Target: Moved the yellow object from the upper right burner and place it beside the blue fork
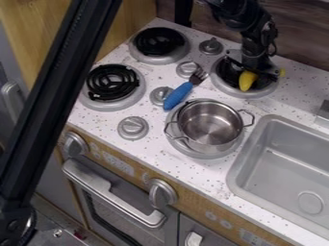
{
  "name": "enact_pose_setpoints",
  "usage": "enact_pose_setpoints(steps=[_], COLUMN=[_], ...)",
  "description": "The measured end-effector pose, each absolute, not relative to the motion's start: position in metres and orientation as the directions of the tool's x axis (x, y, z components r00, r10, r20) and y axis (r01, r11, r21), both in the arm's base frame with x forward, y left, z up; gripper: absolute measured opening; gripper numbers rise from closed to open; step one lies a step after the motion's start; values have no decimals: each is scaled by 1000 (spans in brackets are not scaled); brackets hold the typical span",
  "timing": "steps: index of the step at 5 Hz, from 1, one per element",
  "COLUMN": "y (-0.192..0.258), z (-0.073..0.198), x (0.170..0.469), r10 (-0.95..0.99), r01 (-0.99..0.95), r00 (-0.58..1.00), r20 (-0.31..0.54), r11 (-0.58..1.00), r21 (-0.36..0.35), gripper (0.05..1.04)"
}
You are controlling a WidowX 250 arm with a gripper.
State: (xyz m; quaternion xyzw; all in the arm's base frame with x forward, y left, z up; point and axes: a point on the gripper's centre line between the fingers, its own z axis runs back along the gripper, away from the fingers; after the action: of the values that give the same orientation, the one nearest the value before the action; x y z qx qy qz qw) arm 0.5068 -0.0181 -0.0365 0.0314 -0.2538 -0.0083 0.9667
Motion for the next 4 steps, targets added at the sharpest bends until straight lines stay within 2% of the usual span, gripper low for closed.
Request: enact_pose_setpoints(steps=[1, 2, 3, 4], y=[-17, -4, 28, 73], z=[-39, -28, 1, 3], x=[503, 485, 462, 431], r10=[-34, -24, 48, 154], r01=[0, -37, -115, -224], r00=[870, 892, 879, 879], r20=[492, 452, 475, 452], r11=[998, 992, 987, 969], r21=[68, 125, 114, 106], gripper=[555, 555, 555, 555])
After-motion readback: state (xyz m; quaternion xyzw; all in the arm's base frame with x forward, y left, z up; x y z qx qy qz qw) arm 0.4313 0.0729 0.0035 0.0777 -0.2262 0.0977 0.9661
